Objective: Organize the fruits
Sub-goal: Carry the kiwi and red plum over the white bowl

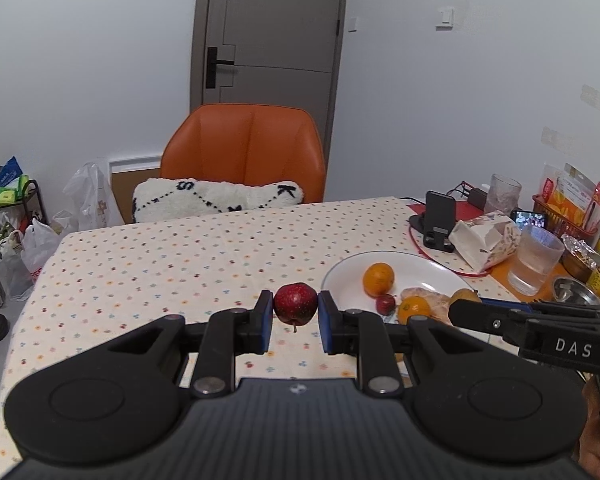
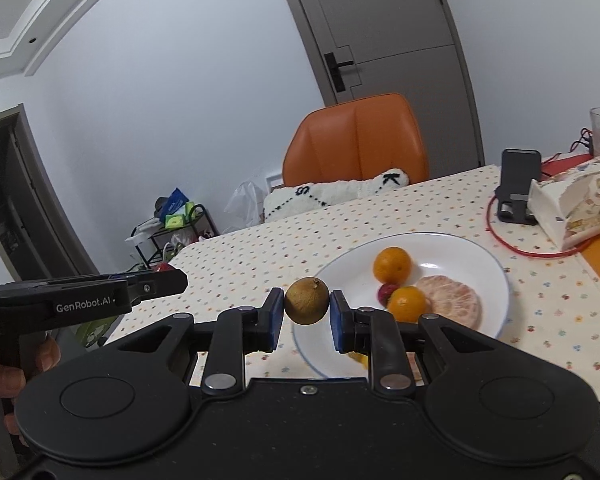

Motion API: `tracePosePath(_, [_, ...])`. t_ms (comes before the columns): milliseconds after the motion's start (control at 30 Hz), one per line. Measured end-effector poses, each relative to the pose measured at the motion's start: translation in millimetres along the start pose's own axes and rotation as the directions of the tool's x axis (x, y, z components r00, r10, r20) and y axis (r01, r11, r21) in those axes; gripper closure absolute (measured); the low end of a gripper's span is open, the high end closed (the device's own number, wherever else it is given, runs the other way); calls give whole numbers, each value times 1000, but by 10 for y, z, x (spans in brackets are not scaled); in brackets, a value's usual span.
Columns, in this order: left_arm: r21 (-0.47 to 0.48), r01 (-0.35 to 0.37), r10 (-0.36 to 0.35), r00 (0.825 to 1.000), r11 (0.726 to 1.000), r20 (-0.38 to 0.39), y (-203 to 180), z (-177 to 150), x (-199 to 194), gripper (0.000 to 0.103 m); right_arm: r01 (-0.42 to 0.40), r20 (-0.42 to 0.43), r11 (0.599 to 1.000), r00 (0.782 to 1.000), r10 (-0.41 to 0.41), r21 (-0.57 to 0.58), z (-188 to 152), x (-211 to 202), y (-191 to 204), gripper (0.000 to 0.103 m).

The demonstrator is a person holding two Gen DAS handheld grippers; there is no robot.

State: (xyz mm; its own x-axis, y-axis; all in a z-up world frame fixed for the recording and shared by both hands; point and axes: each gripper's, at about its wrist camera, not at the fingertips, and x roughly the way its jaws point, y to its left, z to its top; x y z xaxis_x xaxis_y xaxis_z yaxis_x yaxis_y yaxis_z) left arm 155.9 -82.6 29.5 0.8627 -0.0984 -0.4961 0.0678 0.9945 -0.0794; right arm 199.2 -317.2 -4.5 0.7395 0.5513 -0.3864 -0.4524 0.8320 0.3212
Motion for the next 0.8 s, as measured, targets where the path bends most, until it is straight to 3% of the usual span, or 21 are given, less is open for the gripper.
tracePosePath(800, [-2, 109, -109, 991, 994, -73, -273, -33, 647, 81, 63, -44, 997, 997, -60, 48, -24, 308, -419, 80])
